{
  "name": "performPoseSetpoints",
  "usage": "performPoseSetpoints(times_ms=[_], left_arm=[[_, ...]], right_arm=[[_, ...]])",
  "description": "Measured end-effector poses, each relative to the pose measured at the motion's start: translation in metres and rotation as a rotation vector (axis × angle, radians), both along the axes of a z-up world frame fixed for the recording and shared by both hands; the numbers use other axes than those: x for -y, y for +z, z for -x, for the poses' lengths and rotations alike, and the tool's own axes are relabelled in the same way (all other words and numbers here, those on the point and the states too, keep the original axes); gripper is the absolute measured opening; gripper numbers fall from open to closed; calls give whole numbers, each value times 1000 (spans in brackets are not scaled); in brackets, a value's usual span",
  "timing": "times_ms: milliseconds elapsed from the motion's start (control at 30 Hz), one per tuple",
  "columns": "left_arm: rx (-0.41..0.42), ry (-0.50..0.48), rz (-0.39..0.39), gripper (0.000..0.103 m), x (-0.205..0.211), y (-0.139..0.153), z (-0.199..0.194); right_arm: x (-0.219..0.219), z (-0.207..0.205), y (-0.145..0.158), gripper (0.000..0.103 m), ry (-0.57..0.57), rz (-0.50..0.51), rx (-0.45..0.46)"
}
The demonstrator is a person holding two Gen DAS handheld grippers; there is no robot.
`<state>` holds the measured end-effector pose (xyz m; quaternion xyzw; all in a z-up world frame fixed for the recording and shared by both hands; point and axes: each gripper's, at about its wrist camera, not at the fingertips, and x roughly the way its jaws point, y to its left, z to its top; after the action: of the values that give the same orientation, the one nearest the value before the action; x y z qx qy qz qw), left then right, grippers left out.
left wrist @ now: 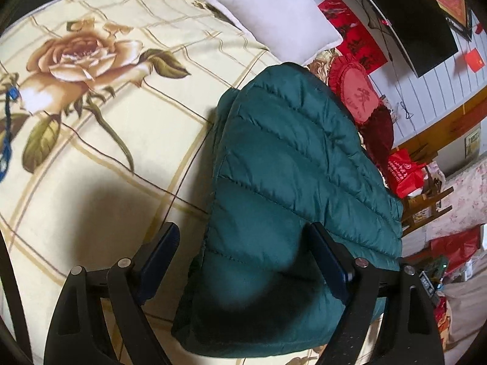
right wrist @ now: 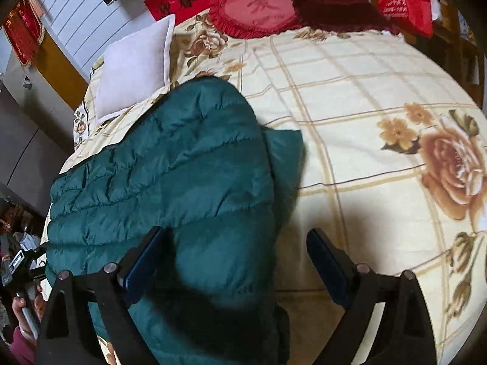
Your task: Fold large clothes
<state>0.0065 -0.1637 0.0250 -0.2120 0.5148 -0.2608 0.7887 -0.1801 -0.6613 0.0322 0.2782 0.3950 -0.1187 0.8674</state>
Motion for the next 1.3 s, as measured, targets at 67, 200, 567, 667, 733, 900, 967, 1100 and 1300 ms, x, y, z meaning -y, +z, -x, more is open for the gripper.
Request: performPoseSetpoints(times_ms=[67,200,567,667,733,900,967,1100,1300], left_arm=[[-19,1,21,72,1,-5,-4],[-47,3,52,80,4,-14,-11],[-19,-88,58,55,33,-7,-7],[40,-112,51,33,33,8,5],[72,-131,52,23,31,22,13],[140,-191,55,17,22,60,42],[154,-207,67,17,15,71,55],[151,-233,87,17,-6,85,85],[131,-275,40,17,-30,77,123]], right_arm=[[5,-5,-7,98,11,-32,14],[10,-17,-19,103,31,-83,24],[-4,-37,-28,89,110,-170,66],[-13,-29,-15,66,111,-166,97],[-17,-18,-1,53,112,-176,139],[-43,7,39,46,162,-133,170],[-55,18,52,46,182,-133,175],[-75,52,70,46,205,-131,156],[-88,113,58,47,200,-187,125]])
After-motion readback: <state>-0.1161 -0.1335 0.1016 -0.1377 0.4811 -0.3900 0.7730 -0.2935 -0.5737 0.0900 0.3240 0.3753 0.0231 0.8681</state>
